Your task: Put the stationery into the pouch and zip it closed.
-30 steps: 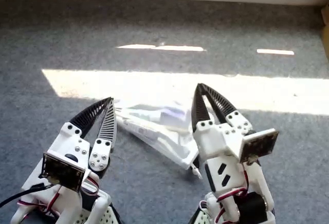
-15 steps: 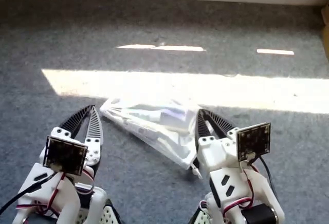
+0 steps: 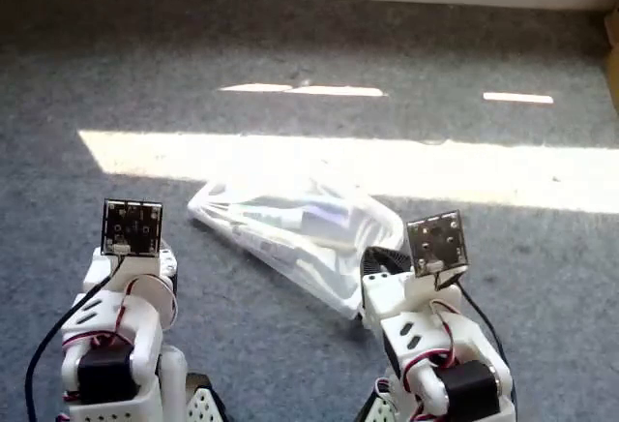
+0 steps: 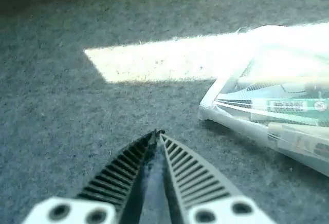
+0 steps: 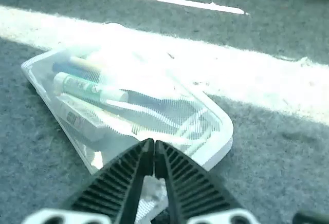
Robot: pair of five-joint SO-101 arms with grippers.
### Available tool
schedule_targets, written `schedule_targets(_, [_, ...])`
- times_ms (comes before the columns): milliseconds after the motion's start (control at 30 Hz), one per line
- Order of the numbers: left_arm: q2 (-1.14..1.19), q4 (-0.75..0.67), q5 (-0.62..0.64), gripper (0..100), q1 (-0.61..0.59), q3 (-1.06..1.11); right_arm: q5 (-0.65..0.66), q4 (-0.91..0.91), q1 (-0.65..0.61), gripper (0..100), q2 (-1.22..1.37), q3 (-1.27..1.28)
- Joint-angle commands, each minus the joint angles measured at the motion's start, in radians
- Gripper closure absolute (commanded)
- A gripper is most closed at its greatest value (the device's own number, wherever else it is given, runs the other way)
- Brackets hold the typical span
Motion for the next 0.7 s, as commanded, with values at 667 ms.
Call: schedule_targets(667, [-0.01, -0.055, -0.014, 99, -0.053, 0.334, -0.003, -0.061, 0.002, 99.2, 0.001, 0.47])
